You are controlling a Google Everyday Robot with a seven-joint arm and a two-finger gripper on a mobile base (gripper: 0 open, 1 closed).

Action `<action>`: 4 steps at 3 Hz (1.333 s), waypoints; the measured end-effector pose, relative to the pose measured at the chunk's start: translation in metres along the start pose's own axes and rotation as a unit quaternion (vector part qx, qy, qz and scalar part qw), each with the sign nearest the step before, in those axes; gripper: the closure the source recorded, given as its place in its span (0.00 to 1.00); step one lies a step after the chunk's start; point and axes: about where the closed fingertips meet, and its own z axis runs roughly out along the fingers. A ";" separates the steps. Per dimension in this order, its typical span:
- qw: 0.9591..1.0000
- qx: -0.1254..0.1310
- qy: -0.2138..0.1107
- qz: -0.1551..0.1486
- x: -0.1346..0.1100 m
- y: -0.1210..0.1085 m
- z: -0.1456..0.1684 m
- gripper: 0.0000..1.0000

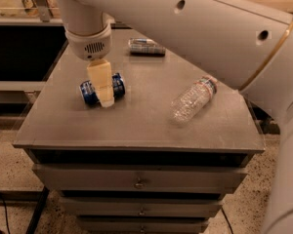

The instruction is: Pick pepsi can

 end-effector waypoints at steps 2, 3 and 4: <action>0.999 -0.030 -0.036 0.005 -0.020 -0.012 0.037 0.00; 0.998 -0.040 -0.043 0.012 -0.023 -0.014 0.057 0.00; 0.998 -0.048 -0.045 0.021 -0.025 -0.018 0.073 0.00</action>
Offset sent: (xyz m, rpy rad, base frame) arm 0.0216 0.0307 -0.0544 0.0482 0.1420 -0.0090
